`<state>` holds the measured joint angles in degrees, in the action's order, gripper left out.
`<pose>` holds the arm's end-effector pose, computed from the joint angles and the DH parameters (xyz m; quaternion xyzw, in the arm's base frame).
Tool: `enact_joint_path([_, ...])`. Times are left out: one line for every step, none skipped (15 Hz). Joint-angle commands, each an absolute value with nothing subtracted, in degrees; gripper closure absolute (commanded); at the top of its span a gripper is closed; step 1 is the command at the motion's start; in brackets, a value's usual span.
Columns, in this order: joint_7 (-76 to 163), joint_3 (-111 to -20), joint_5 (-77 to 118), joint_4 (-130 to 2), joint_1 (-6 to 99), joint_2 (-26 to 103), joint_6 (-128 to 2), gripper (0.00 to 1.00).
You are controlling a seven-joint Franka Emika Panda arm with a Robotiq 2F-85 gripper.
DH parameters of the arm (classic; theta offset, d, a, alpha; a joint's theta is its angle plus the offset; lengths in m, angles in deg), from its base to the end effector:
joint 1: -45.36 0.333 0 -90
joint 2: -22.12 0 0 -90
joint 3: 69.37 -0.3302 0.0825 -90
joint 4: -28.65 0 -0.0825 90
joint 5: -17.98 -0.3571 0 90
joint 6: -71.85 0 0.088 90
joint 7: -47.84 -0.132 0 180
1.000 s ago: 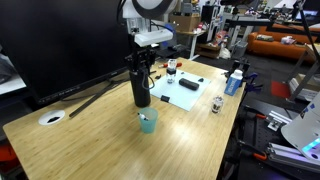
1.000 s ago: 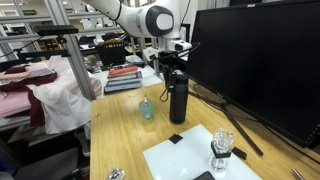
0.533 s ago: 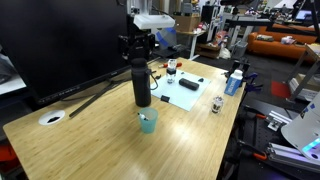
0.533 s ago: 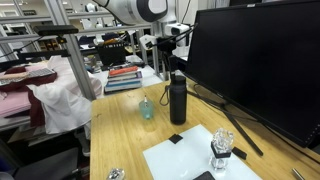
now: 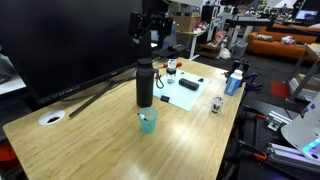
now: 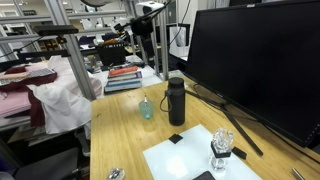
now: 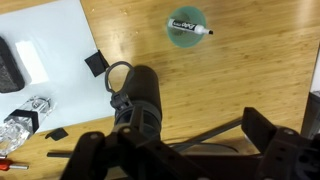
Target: Move the black flask backwards
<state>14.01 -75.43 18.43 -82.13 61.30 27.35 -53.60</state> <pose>0.5364 0.2147 0.4564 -0.9914 0.1013 -0.0723 0.0399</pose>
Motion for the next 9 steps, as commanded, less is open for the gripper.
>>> enact_joint_path([13.9,-76.6,18.6,-82.2,59.9,27.6,-54.0,0.0])
enact_joint_path([13.9,-76.6,18.6,-82.3,59.8,27.8,-54.3,0.0])
enact_joint_path([13.9,-76.6,18.6,-82.3,59.9,27.8,-54.4,0.0])
enact_joint_path([13.9,-76.6,18.6,-82.3,59.9,27.8,-54.4,0.0])
enact_joint_path([13.9,-76.6,18.6,-82.3,59.9,27.8,-54.4,0.0])
enact_joint_path([13.9,-76.6,18.6,-82.3,59.9,27.8,-54.4,0.0])
enact_joint_path([13.9,-76.6,18.6,-82.3,59.9,27.8,-54.4,0.0])
enact_joint_path([13.9,-76.6,18.6,-82.3,59.9,27.8,-54.5,0.0])
enact_joint_path([13.9,-76.6,18.6,-82.3,59.9,27.8,-54.5,0.0])
